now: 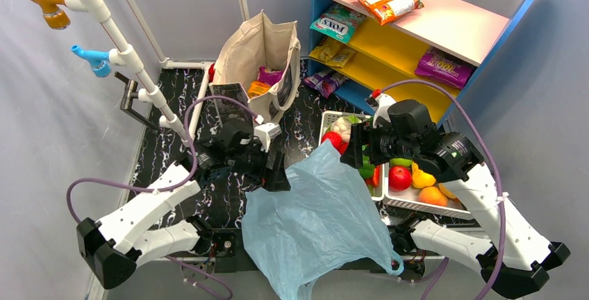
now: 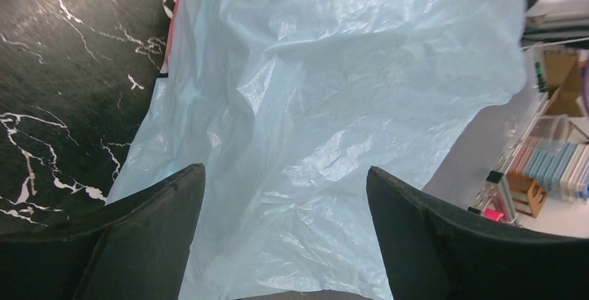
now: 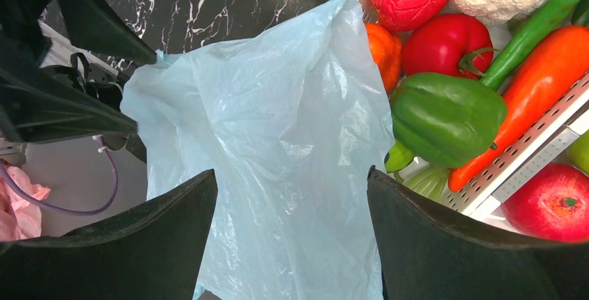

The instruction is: Place the food into the grocery bag and tie it

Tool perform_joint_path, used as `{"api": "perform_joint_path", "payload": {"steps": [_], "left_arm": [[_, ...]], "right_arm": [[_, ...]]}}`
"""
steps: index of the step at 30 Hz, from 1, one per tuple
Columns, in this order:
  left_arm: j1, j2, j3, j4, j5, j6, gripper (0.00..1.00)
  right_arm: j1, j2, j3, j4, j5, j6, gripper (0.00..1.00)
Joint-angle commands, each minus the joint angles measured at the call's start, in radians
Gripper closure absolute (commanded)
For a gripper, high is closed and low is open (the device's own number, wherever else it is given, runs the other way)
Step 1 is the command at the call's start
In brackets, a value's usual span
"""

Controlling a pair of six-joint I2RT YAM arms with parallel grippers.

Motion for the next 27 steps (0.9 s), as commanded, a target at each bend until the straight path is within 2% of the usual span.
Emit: {"api": "perform_joint_path", "payload": {"steps": [1,4,10,12,13,16,21,24,27], "left_arm": [[-0.062,0.045,-0.016,-0.009,-0.119,0.01,0.19],[-0.075,0.073,-0.011,-0.01,-0.169,0.008,0.34],[-0.078,0.138,0.006,-0.035,-0.196,0.035,0.85],[-0.078,0.154,0.024,-0.041,-0.189,0.037,0.97],[-0.079,0.156,0.033,-0.04,-0.188,0.035,1.0],[-0.077,0.159,0.077,-0.05,-0.21,0.023,1.0],[-0.07,0.186,0.226,-0.216,-0.414,-0.019,1.0],[-0.012,0.213,0.292,-0.301,-0.51,-0.06,1.0],[0.107,0.245,0.31,-0.359,-0.506,-0.114,1.0]], "right_arm": [[0.001,-0.012,0.044,-0.01,-0.013,-0.005,0.14],[0.001,-0.025,0.035,-0.014,-0.013,-0.001,0.14],[0.001,-0.037,0.028,-0.016,-0.014,0.004,0.14],[0.001,-0.036,0.028,-0.015,-0.017,0.005,0.14],[0.001,-0.034,0.028,-0.015,-0.017,0.006,0.14],[0.001,-0.032,0.036,-0.016,-0.014,0.004,0.14],[0.001,-0.01,0.09,-0.021,-0.018,-0.003,0.14],[0.001,0.014,0.123,-0.021,-0.026,-0.004,0.15],[0.001,0.037,0.142,-0.015,-0.027,0.003,0.15]]}}
